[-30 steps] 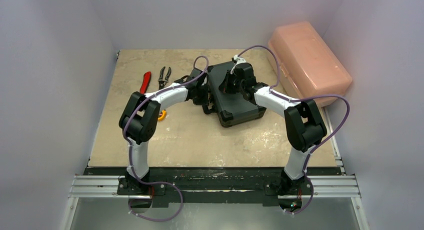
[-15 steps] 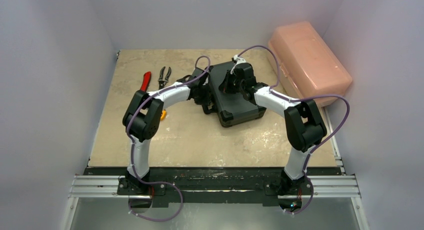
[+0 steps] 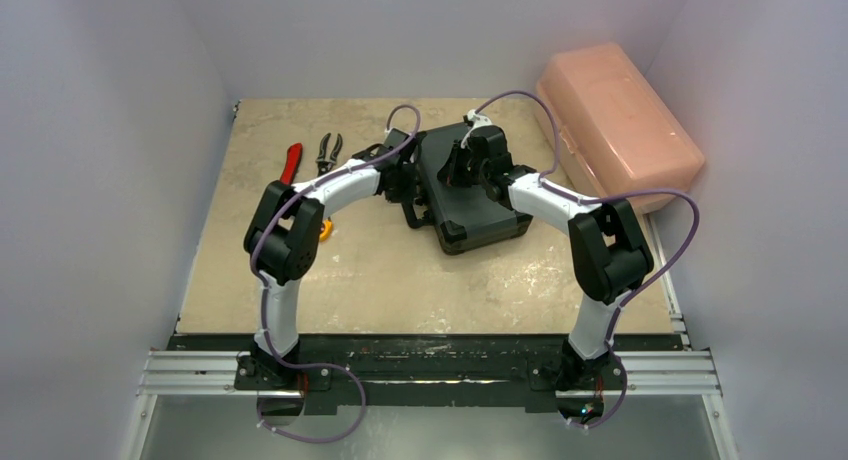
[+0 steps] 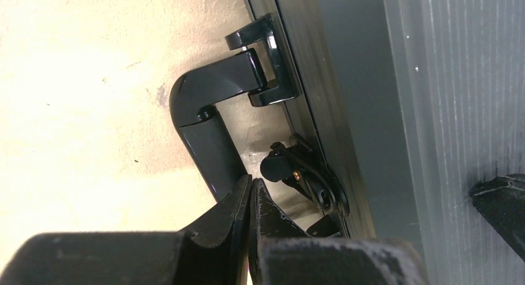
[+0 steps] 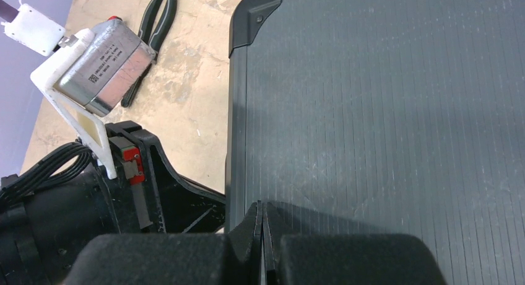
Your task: Pack up texas hold em set
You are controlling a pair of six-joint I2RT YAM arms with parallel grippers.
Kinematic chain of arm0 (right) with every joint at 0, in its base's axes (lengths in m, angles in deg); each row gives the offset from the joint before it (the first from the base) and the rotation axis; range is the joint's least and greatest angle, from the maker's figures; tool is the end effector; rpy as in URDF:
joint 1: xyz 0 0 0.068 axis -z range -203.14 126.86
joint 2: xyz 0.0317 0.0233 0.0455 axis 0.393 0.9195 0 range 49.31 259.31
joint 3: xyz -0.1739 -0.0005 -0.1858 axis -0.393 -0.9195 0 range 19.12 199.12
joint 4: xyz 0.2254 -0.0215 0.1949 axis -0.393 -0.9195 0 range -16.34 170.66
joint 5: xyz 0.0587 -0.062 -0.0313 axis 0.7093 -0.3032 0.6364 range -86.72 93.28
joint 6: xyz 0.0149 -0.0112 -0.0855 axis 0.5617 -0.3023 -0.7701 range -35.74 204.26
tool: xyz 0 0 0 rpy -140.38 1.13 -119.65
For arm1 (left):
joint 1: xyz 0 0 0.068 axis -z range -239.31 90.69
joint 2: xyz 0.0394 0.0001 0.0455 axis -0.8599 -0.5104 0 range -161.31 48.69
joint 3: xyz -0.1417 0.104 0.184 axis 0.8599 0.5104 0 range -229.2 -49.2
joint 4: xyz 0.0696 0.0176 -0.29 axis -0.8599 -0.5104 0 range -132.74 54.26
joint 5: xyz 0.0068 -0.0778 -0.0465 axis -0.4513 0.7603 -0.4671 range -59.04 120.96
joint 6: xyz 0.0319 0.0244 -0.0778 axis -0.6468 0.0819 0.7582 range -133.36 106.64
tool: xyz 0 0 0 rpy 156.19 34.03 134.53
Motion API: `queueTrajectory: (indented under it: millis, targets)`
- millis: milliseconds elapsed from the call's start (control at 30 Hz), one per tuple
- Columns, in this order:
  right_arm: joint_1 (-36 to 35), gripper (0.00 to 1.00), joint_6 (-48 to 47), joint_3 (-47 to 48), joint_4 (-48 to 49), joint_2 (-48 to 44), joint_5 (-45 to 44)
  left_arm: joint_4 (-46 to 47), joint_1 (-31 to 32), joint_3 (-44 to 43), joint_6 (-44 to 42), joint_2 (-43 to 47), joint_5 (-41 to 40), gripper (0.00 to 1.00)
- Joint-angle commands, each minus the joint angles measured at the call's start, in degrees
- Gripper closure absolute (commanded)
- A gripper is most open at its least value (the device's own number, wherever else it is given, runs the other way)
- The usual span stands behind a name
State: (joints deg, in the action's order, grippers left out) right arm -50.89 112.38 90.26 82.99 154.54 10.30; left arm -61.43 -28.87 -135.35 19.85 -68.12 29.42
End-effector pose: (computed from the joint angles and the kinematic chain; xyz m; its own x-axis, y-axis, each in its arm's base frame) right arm 0.4221 0.2327 0.1607 -0.6720 0.1750 -0.7196 -0.2691 0.8475 0.4574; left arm 0.4234 -0.2463 0.1126 -0.8708 -0.1234 -0.4758 0.0198 0.9584 -0.2848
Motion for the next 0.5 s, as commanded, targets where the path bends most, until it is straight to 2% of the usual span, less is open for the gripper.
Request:
queueTrajectory:
  millis: [0, 467]
  targets:
    - [-0.8, 1.0, -1.4, -4.8, -17.3, 5.3, -2.4, -0.5, -0.2, -3.0, -1.6, 3.2, -2.0, 1.0]
    - [-0.8, 1.0, -1.4, -4.7, -17.2, 5.5, -2.2, 0.3, -0.2, -4.5, -0.5, -0.6, 0.8, 1.0]
